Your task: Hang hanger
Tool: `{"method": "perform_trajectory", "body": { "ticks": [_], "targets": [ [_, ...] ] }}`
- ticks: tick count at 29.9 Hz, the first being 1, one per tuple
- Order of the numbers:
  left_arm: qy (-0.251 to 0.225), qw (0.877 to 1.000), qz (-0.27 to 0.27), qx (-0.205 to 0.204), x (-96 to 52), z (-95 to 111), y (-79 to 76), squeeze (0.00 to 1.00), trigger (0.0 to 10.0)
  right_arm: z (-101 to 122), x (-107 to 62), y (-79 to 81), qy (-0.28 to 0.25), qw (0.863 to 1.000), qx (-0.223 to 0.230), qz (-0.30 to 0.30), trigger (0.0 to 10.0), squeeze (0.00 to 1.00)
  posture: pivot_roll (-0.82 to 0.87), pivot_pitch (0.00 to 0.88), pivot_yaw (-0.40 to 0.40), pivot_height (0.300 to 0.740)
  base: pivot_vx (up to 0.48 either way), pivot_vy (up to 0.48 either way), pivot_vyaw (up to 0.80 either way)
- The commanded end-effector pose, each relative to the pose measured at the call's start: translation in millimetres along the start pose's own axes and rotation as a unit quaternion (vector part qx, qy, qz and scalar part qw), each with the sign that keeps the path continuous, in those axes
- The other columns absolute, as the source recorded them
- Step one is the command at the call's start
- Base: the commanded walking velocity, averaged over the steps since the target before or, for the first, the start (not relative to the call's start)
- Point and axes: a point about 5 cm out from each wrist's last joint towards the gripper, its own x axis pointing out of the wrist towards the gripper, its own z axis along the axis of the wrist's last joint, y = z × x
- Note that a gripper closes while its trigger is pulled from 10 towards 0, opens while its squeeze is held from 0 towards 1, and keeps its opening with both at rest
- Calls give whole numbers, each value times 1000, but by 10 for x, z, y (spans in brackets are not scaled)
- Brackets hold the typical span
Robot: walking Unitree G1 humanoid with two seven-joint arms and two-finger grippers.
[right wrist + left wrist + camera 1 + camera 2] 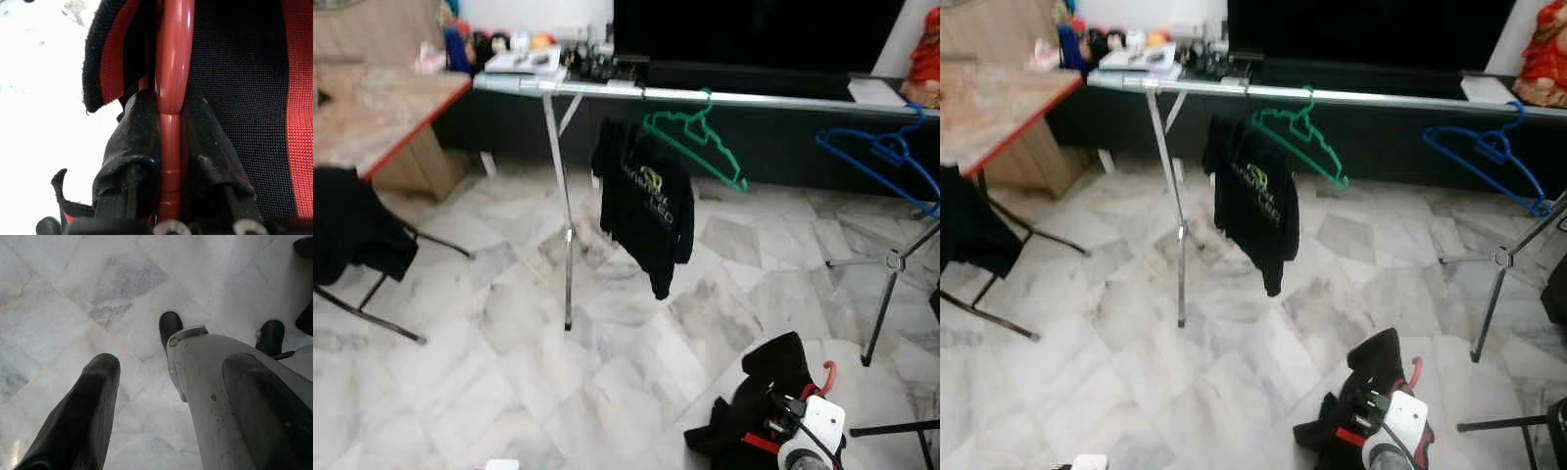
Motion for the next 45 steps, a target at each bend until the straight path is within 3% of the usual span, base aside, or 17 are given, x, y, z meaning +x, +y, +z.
{"method": "perform_trajectory", "body": {
  "ticks": [1,25,45],
  "targets": [
    [33,999,-2,-5,-28,-171,-19,0,10000,-9,-2,-17,2,1000,2,-4,10000,0,19,167,-43,740,0,0,0],
    [36,999,1,-5,-34,-174,49,0,10000,-19,-3,-16,5,1000,2,-3,10000,0,20,165,-41,740,0,281,0],
    [35,999,-3,-3,-27,-173,-18,0,10000,-28,-5,-25,8,1000,6,-5,10000,0,20,173,-37,740,0,301,0]
  ]
}}
